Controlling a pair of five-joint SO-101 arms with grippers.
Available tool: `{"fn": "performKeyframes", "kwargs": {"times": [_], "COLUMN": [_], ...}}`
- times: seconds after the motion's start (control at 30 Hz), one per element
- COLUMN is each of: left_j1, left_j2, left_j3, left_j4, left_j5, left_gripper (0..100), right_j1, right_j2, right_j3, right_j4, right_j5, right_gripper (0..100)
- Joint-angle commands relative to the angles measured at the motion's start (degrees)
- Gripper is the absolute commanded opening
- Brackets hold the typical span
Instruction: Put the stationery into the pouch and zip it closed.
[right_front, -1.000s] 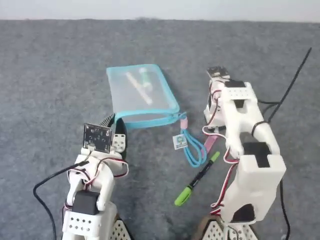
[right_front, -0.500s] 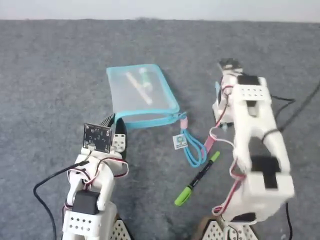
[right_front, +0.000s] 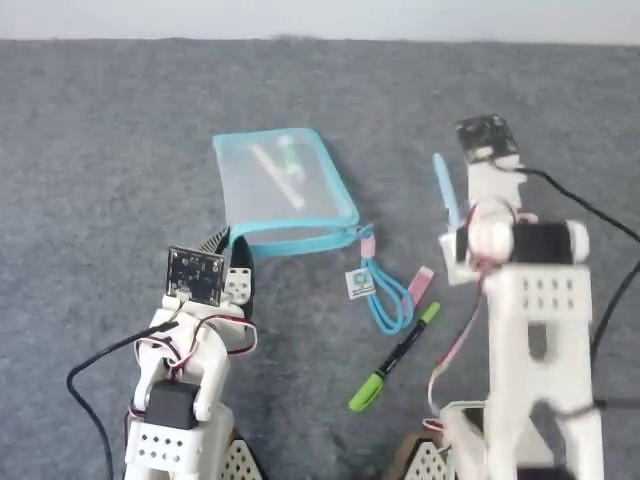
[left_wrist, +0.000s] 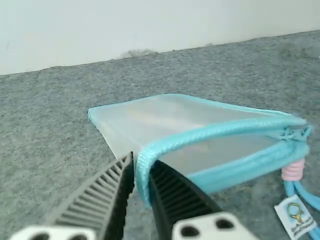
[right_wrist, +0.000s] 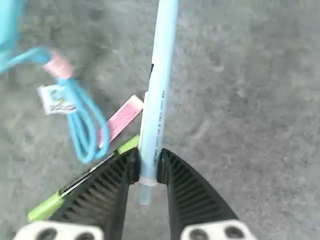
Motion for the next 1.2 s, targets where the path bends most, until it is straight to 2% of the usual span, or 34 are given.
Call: {"fn": "performKeyframes", "kwargs": {"times": [0.0,0.23,0.47,0.7,0.83,1.17], "left_j1": [0.1,0.1,0.1,0.1,0.1,0.1], "left_j2": [0.1,0.1,0.1,0.1,0.1,0.1], "left_j3": [-0.2,-0.2,-0.2,-0.2,-0.2,-0.2], "left_j4": [-0.4,-0.4,-0.4,-0.4,-0.4,-0.3], "left_j5": [0.8,0.8,0.8,0.8,0.8,0.8], "left_gripper": [1,1,1,1,1,1], "right_j1": [-6.0,-21.6,-31.6,-32.8,-32.7,-32.5], "right_j2": [-10.5,-19.6,-20.6,-17.9,-18.0,-11.5], "right_j3": [-0.4,-0.4,-0.1,-0.1,0.0,0.1], "right_j4": [5.8,14.0,14.8,14.5,14.9,11.6], "right_j5": [2.2,6.2,6.2,6.3,8.8,7.3], "right_gripper": [0.7,0.7,0.7,0.7,0.7,0.7]}}
